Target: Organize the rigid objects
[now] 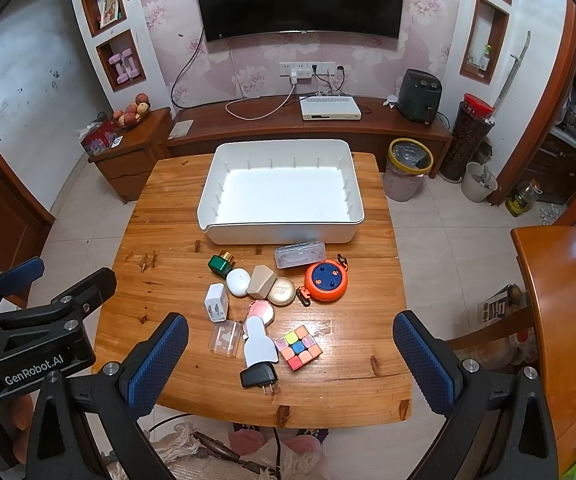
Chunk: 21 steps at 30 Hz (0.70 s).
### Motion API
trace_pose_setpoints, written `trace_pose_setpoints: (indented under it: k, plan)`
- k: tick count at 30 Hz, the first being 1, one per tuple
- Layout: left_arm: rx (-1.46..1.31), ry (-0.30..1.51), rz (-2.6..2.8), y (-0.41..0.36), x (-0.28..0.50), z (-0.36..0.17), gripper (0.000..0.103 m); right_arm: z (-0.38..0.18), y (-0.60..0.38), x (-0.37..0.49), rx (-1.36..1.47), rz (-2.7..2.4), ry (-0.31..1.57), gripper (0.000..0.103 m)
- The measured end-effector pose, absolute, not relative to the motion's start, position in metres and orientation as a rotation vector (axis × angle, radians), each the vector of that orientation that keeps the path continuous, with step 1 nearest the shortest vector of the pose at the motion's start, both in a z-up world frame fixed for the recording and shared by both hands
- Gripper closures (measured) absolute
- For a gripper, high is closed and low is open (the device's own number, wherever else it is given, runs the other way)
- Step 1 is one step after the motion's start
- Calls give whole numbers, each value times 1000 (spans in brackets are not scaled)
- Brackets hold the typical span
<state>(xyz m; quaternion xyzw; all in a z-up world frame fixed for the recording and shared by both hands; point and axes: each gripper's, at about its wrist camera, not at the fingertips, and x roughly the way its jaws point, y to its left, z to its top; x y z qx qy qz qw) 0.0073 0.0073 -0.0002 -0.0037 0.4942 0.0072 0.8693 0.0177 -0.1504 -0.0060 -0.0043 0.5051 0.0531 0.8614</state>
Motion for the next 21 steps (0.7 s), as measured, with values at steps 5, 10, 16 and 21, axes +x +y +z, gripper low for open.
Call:
trace_pose_setpoints:
  k: [5,10,16,21]
  plan:
    - [-7,1034,15,7,7,0,1,-6,-151,17,-9,111,1061,1]
    - [-6,1035,15,7,7,0,1,-5,-151,17,-9,111,1061,1]
    - [-7,1035,15,7,7,0,1,-6,-150,18,-8,110,1062,1]
    - [-6,1036,16,8,10,-1,1,-6,-151,17,-9,110,1062,1]
